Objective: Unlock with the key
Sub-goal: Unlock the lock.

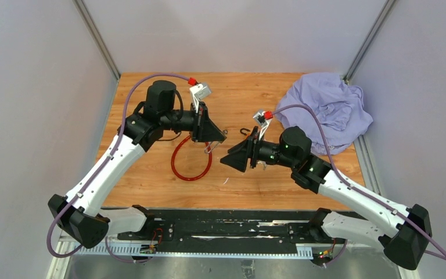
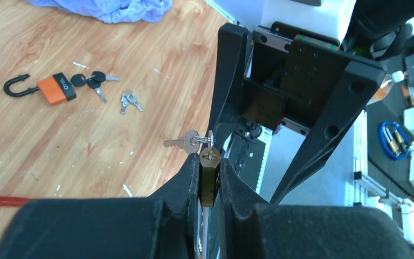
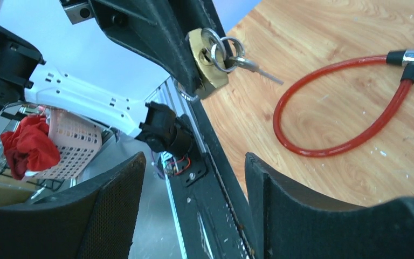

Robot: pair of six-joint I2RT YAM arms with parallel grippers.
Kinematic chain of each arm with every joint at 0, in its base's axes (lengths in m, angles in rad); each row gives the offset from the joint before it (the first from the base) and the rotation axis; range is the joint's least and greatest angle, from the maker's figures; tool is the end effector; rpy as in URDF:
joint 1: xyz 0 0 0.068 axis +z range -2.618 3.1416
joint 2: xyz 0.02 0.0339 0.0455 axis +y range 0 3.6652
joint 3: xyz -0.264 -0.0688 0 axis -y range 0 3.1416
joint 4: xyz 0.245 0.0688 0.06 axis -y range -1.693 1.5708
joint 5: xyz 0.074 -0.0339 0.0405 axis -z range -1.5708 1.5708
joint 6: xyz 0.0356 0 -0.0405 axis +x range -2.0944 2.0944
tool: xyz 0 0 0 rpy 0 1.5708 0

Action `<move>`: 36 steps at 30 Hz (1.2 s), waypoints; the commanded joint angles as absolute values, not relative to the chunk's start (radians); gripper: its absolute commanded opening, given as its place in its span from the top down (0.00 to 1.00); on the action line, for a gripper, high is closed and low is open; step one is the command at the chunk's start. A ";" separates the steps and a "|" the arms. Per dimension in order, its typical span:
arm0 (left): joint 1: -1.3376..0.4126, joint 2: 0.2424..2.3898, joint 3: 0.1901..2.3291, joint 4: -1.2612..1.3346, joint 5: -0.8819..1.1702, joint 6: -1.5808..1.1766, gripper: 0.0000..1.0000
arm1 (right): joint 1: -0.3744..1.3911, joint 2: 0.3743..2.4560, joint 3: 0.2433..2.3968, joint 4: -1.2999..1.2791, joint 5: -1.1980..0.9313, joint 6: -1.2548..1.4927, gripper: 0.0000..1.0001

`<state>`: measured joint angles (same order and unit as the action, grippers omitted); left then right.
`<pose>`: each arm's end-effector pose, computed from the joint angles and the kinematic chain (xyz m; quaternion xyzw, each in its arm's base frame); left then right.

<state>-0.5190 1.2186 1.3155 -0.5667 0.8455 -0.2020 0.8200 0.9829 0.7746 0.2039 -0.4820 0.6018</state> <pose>0.2074 -0.1491 0.4005 0.3346 0.7336 -0.4955 0.3231 0.1457 0.1803 0.3408 -0.2423 0.6658 0.5752 0.4088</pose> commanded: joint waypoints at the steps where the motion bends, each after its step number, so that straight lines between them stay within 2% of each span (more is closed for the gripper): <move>1: -0.512 1.208 1.302 -0.443 0.881 -0.328 1.00 | 0.848 1.003 0.786 0.346 -0.367 0.596 0.34; 10: -0.503 1.194 1.205 -0.339 1.065 -0.501 1.00 | 0.802 1.012 0.826 0.343 -0.560 0.635 0.32; 16: -0.495 1.181 1.176 -0.255 1.077 -0.585 1.00 | 0.794 1.051 0.817 0.472 -0.648 0.729 0.39; 21: -0.495 1.170 1.155 -0.170 1.082 -0.650 1.00 | 0.793 1.119 0.770 0.661 -0.647 0.848 0.46; 25: -0.494 1.172 1.164 -0.189 1.091 -0.645 1.00 | 0.794 1.113 0.746 0.706 -0.600 0.859 0.51; 31: -0.495 1.166 1.161 -0.186 1.100 -0.658 1.00 | 0.794 1.093 0.717 0.770 -0.578 0.865 0.78; 34: -0.494 1.165 1.160 -0.186 1.097 -0.655 1.00 | 0.794 1.093 0.717 0.787 -0.580 0.872 0.98; 36: -0.494 1.169 1.164 -0.186 1.094 -0.655 0.98 | 0.795 1.098 0.717 0.805 -0.591 0.882 0.99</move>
